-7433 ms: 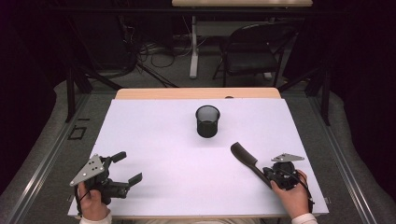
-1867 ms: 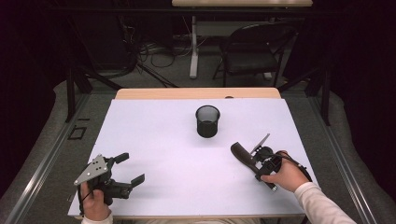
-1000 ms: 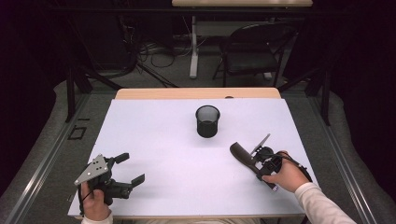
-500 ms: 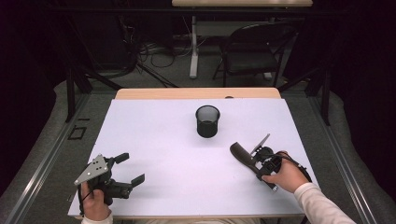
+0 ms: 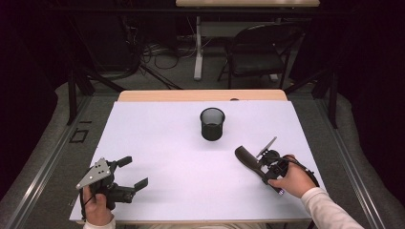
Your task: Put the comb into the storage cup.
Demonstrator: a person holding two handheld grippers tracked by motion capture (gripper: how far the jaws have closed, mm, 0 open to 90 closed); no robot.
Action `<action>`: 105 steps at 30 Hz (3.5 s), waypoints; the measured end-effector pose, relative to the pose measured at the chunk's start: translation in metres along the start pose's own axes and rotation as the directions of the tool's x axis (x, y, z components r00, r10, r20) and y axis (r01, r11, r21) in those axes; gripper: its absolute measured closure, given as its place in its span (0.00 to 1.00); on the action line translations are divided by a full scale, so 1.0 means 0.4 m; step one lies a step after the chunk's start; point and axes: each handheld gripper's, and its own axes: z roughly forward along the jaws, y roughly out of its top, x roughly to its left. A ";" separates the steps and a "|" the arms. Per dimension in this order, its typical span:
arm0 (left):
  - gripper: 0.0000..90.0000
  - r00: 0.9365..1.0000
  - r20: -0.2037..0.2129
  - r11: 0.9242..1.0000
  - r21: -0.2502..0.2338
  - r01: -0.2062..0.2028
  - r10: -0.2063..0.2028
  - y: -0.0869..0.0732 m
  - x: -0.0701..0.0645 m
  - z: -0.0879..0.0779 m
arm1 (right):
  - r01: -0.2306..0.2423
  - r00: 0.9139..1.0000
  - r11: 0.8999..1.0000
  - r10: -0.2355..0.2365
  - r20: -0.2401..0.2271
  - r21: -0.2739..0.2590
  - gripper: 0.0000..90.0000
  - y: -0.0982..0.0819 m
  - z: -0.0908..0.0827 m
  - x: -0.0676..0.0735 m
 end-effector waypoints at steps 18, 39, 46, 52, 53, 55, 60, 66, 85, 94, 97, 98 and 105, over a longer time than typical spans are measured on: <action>0.01 1.000 -0.002 1.000 0.001 0.000 0.000 0.000 0.000 0.000 | 0.005 1.000 0.999 -0.005 0.004 -0.046 0.81 -0.001 -0.029 0.002; 0.01 1.000 0.001 1.000 0.001 0.002 -0.002 -0.001 0.001 0.001 | 0.022 1.000 0.980 -0.018 0.022 -0.197 0.81 0.006 -0.063 0.007; 0.01 1.000 0.003 1.000 -0.001 0.003 -0.003 -0.001 0.002 0.001 | 0.011 1.000 0.959 -0.004 0.025 -0.283 0.81 0.007 -0.072 0.011; 0.01 1.000 0.004 1.000 -0.002 0.005 -0.005 -0.001 0.002 0.001 | 0.020 1.000 0.940 -0.011 0.028 -0.341 0.81 0.009 -0.079 0.016; 0.01 1.000 0.004 1.000 -0.003 0.006 -0.006 -0.001 0.002 0.001 | 0.022 0.999 0.933 -0.011 0.033 -0.359 0.81 0.009 -0.079 0.016; 0.01 1.000 0.002 1.000 -0.002 0.006 -0.006 -0.001 0.002 0.001 | 0.030 0.999 0.924 -0.016 0.039 -0.380 0.81 0.010 -0.085 0.018; 0.01 1.000 -0.002 1.000 -0.006 0.014 -0.014 -0.002 0.003 0.001 | 0.040 0.998 0.889 -0.018 0.053 -0.455 0.81 0.009 -0.097 0.026; 0.01 1.000 0.001 1.000 -0.005 0.017 -0.017 -0.002 0.003 0.002 | 0.061 0.997 0.863 -0.028 0.073 -0.501 0.81 0.006 -0.107 0.038; 0.01 1.000 0.006 1.000 -0.008 0.030 -0.030 -0.003 0.005 0.004 | 0.104 0.994 0.745 -0.060 0.089 -0.659 0.81 0.008 -0.131 0.073; 0.01 0.999 0.005 0.999 -0.010 0.034 -0.034 -0.004 0.006 0.004 | 0.121 0.993 0.700 -0.086 0.085 -0.703 0.81 0.027 -0.126 0.092; 0.01 0.999 0.005 0.999 -0.009 0.034 -0.034 -0.004 0.006 0.005 | 0.139 0.990 0.688 -0.099 0.097 -0.712 0.81 0.036 -0.126 0.102; 0.01 0.999 0.005 0.999 -0.009 0.033 -0.033 -0.004 0.006 0.005 | 0.145 0.989 0.682 -0.106 0.099 -0.717 0.81 0.039 -0.126 0.104; 0.01 0.999 0.006 0.999 -0.008 0.034 -0.034 -0.005 0.007 0.005 | 0.150 0.988 0.635 -0.120 0.094 -0.758 0.81 0.060 -0.125 0.121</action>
